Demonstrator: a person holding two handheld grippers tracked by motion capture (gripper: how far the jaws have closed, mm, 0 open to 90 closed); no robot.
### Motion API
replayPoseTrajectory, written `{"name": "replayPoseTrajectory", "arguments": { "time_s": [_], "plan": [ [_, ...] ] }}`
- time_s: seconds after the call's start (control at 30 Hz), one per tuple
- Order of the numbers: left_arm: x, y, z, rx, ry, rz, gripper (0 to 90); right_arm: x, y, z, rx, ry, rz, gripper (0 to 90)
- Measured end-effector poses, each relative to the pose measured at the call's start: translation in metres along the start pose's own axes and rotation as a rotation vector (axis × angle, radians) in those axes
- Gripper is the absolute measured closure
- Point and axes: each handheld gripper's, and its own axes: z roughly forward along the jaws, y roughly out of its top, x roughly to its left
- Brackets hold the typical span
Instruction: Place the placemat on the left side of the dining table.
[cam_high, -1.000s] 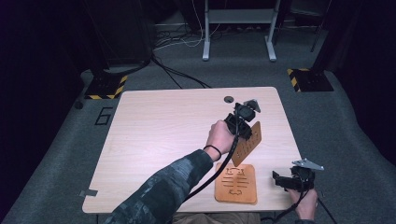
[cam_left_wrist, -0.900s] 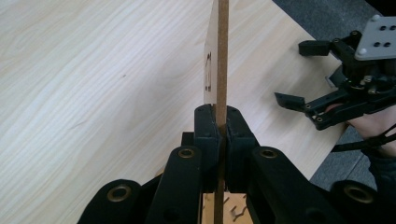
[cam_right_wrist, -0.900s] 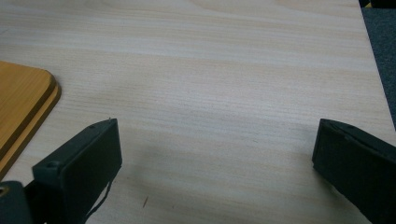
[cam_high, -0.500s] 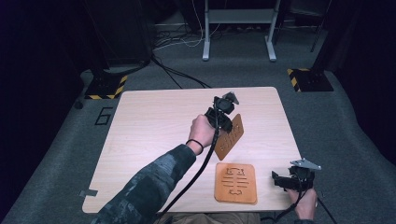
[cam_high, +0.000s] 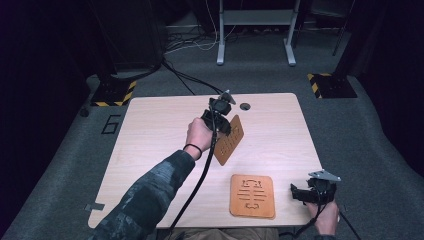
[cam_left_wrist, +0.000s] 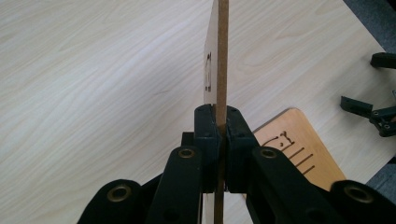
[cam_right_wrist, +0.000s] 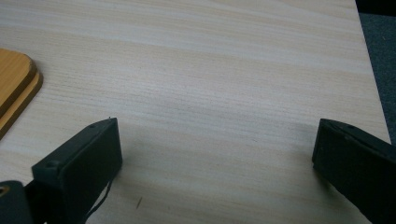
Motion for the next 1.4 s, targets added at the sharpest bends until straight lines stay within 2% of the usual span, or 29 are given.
{"name": "replayPoseTrajectory", "arguments": {
  "time_s": [0.53, 0.97, 1.4],
  "plan": [
    [0.048, -0.011, -0.011, 0.001, 0.045, -0.081, 86.2, 0.0, 0.0, 0.0, 0.001, -0.004, 0.0, 0.6],
    [0.091, -0.026, -0.019, -0.004, 0.08, -0.175, 86.1, 0.0, 0.0, 0.0, 0.0, -0.003, 0.0, 0.6],
    [0.128, -0.04, -0.027, -0.001, 0.123, -0.269, 86.2, 0.0, 0.0, 0.0, 0.001, -0.005, 0.0, 0.6]
  ]
}}
